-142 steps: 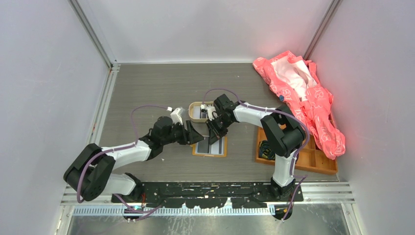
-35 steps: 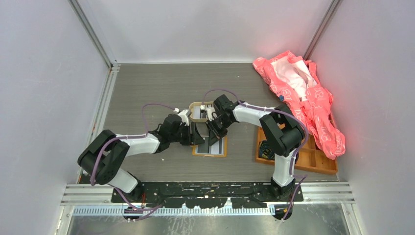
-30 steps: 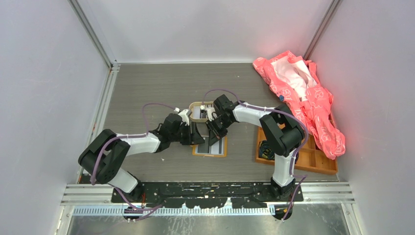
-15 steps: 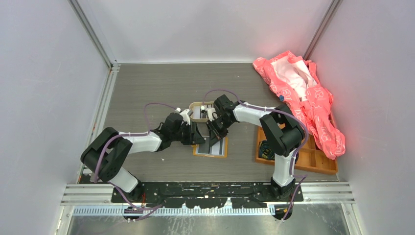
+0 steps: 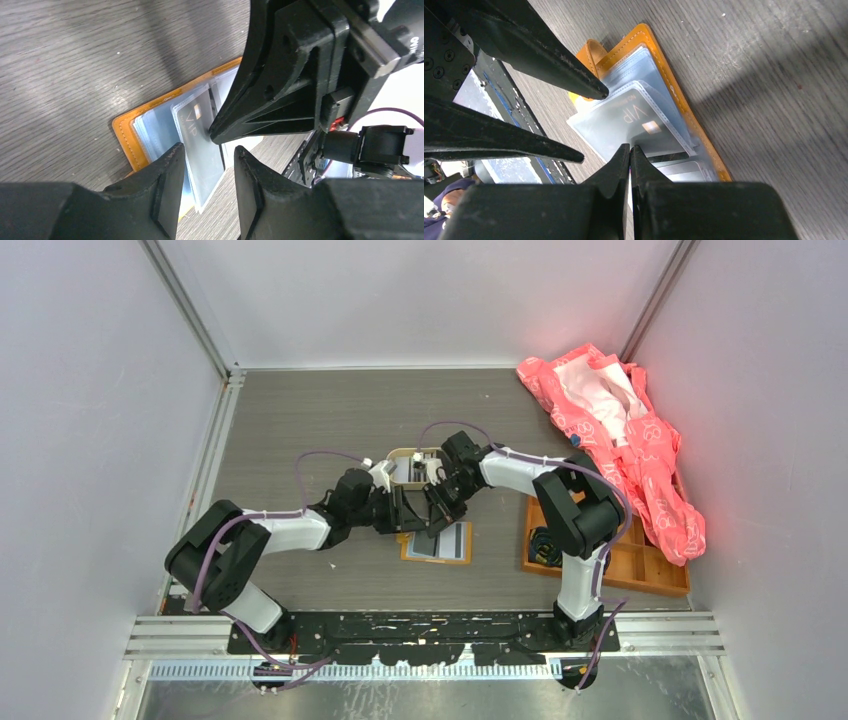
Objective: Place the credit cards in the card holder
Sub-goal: Turn over the card slot in the card holder.
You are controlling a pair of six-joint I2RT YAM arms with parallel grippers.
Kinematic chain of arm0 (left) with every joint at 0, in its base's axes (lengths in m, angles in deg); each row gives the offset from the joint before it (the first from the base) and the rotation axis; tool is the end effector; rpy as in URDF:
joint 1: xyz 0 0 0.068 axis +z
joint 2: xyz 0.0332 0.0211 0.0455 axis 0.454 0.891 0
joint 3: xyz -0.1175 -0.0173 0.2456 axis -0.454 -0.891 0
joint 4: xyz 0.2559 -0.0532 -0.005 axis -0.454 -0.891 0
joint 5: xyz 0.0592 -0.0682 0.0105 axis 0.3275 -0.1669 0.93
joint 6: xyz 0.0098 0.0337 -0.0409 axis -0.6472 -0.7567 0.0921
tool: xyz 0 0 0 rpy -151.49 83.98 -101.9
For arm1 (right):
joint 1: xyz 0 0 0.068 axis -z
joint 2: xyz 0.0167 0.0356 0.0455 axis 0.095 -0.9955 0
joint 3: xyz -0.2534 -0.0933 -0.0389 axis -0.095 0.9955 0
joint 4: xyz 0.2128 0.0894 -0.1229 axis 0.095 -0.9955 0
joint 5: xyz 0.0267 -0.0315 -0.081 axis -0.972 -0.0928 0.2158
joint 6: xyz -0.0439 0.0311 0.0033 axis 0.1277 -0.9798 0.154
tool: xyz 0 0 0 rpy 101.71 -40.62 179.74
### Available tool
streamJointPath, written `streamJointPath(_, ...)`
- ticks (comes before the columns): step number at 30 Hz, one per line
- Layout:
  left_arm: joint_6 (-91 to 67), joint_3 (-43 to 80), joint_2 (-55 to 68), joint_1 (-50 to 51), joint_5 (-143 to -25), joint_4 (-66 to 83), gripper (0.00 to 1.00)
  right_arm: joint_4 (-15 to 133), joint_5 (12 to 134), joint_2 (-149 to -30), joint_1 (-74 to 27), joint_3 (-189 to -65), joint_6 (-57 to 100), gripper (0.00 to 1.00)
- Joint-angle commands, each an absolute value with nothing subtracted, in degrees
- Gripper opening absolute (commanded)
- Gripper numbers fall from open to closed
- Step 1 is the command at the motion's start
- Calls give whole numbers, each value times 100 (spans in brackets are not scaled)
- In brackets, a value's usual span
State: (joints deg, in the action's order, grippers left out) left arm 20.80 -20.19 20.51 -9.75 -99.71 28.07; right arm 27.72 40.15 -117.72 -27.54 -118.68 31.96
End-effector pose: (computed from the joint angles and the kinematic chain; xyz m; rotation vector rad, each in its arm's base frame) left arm 0.2247 -0.1860 0.1495 0.1067 2.3951 -1.2101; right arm 0.2873 0.2142 0.1467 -1.0302 2.6551 1.1254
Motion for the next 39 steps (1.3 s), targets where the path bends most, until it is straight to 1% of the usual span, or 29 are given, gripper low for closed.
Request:
streamJointPath(1, 2262, -2051, 1991, -994, -10313, 3417, 41, 2672, 3756, -11430, -2699, -12095, 3385, 10)
streamJointPath(9, 2549, -2099, 2200, -993, -10548, 4066, 38, 2587, 3557, -11110, -2455, -12085, 3501, 11)
streamJointPath(17, 2707, -2147, 2292, -1017, -10686, 4384, 37, 2449, 3868, -10872, -2244, -12133, 3611, 13)
streamJointPath(30, 2675, -1934, 2366, -1356, -10591, 4251, 43, 2439, 4136, -10908, -2007, -12152, 3473, 14)
streamJointPath(39, 2633, -1796, 2375, -1509, -10499, 4119, 45, 2463, 4082, -10835, -1916, -12138, 3423, 15)
